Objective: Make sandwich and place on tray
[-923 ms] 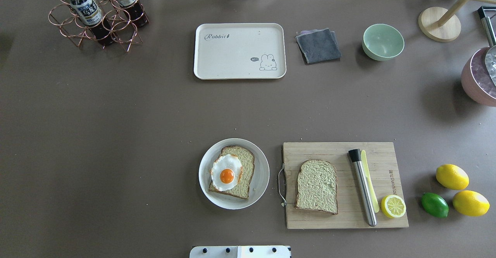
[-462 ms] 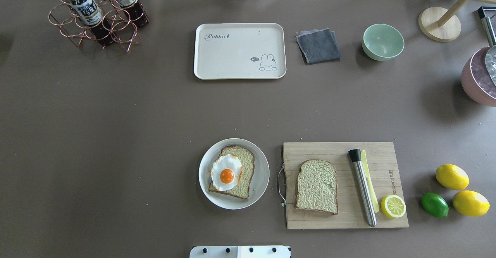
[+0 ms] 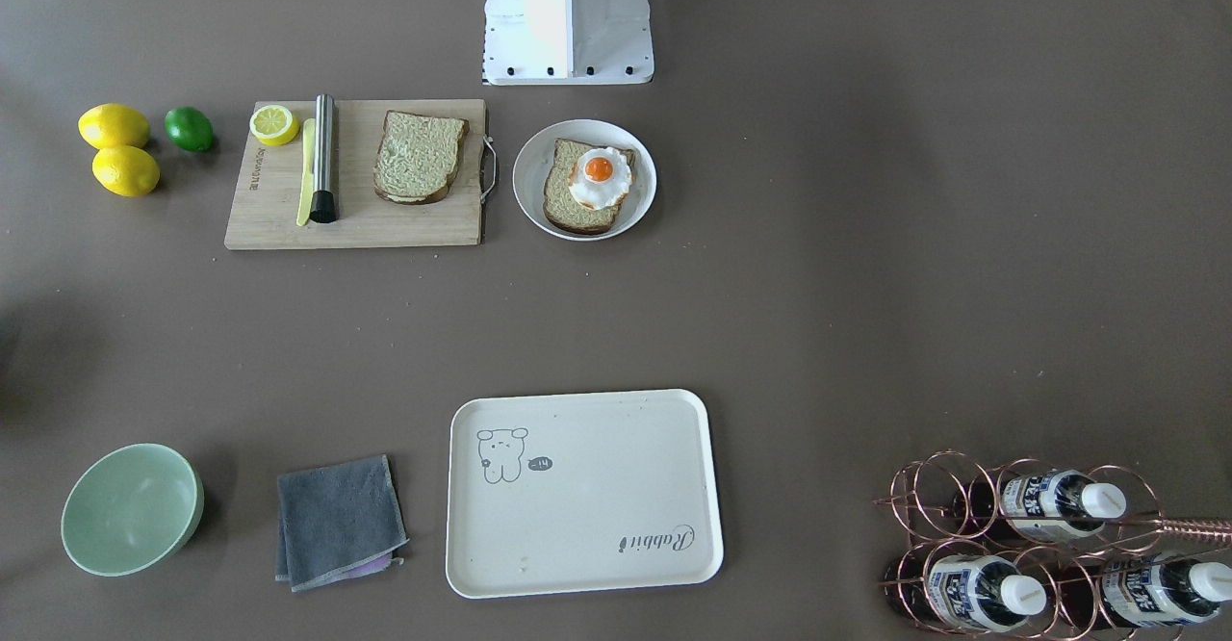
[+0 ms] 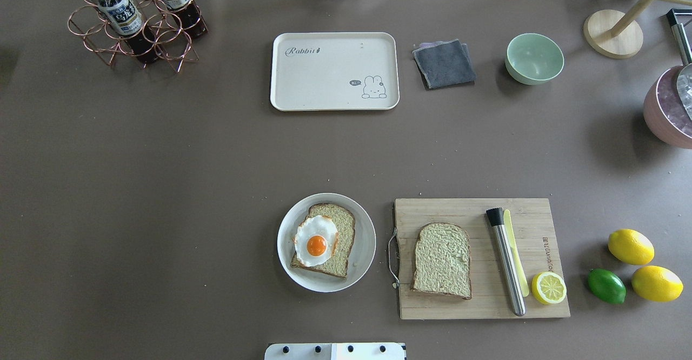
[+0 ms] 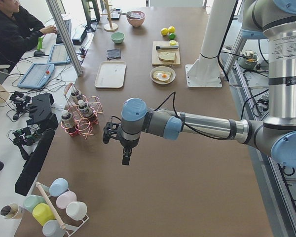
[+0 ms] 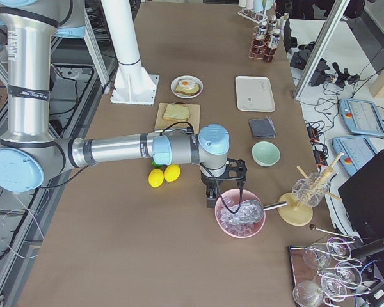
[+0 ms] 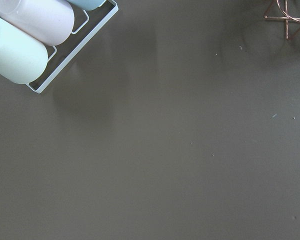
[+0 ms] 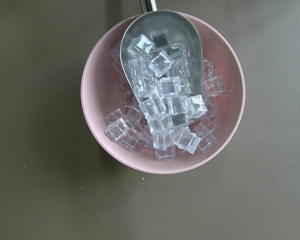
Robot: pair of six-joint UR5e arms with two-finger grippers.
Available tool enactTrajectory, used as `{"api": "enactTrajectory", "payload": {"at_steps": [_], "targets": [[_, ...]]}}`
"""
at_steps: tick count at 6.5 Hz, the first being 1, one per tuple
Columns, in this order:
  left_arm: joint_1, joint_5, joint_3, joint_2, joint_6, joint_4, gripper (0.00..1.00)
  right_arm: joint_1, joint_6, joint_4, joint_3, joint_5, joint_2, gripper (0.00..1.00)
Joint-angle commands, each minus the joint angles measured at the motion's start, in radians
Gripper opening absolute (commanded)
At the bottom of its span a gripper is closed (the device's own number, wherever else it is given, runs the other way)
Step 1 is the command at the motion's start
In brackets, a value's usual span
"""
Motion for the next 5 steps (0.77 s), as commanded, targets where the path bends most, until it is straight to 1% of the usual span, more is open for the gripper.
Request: {"api": "enactTrajectory", "payload": {"at_steps": [1, 5], "targets": [[0.0, 0.0, -0.001, 0.0, 0.0, 0.0, 0.97, 0.0, 0.0, 0.0, -0.001, -0.001, -0.003, 1.0], [0.0, 0.0, -0.003, -0.002, 0.0, 0.0, 0.97, 0.0, 0.007, 0.0, -0.001, -0.003, -0.006, 1.0]]}}
